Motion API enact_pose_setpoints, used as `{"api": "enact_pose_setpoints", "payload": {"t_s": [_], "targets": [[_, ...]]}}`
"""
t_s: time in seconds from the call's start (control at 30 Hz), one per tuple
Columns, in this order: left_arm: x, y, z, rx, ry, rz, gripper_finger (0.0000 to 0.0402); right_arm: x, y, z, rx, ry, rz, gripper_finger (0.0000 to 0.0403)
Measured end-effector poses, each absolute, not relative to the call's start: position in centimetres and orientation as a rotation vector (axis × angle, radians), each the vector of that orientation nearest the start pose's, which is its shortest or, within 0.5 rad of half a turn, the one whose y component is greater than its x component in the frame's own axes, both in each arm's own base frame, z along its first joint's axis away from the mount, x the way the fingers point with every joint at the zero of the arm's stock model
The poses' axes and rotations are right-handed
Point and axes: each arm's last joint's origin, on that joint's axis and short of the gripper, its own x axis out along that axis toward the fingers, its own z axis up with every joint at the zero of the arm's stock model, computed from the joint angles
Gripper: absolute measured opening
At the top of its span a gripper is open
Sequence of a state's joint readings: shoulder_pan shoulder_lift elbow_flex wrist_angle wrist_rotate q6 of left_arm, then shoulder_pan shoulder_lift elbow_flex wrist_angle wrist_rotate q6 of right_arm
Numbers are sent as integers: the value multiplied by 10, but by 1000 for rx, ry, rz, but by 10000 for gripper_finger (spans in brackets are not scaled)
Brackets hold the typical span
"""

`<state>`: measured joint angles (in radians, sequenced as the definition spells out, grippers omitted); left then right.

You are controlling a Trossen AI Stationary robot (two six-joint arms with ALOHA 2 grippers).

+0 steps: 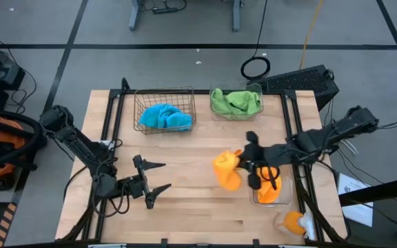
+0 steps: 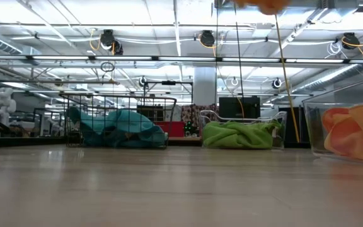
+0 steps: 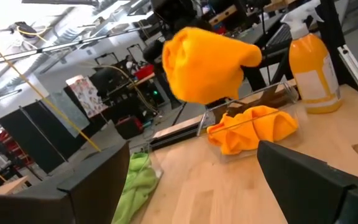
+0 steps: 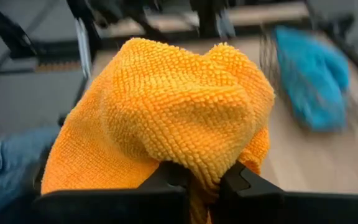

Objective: Sort microfiber towel by color & place in baskets
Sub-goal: Put the orange microfiber towel into the bottom transparent bin

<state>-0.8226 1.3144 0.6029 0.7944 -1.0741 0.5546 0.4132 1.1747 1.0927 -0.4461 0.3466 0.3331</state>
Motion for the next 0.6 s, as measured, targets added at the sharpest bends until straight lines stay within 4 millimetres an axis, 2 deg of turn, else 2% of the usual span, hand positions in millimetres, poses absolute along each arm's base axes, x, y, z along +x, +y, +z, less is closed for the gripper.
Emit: {"api": "enact_pose_setpoints", "payload": {"t_s": [0.17,0.4,0.6], "targets": [[199,-170,250,459,19,228,361,204,92,328,201,690,-87,15],[208,-161,248,421,19,200,361,177,92,309,258,954,-241,15],[214,-155,244,399,38,179,361,156,87,301,280,1104,-411,15]]}}
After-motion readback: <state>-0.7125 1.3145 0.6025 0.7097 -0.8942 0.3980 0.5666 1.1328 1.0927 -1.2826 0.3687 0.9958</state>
